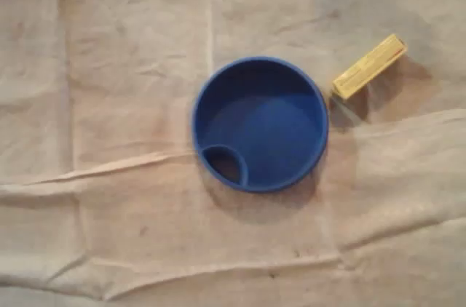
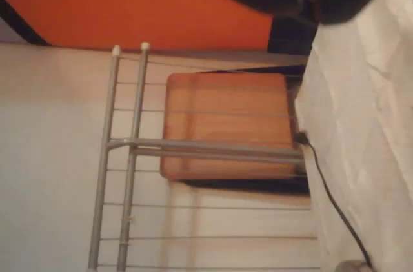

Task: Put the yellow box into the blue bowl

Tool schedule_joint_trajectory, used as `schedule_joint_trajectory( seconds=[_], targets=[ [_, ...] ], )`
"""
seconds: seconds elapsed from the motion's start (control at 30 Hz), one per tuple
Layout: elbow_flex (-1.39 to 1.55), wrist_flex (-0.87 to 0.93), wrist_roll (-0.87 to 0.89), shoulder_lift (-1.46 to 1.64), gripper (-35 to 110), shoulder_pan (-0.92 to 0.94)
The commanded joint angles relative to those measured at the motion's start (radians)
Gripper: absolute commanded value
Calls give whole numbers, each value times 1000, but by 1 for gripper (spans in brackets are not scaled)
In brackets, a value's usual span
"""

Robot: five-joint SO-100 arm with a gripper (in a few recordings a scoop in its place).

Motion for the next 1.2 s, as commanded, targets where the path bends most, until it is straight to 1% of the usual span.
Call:
schedule_joint_trajectory(
  seconds=[0.0, 0.97, 1.17],
  targets=[
    [-3, 95, -11, 41, 0, 3],
    [-5, 86, -18, 41, 0, 2],
    [-5, 84, -172, 41, 0, 0]
  ],
)
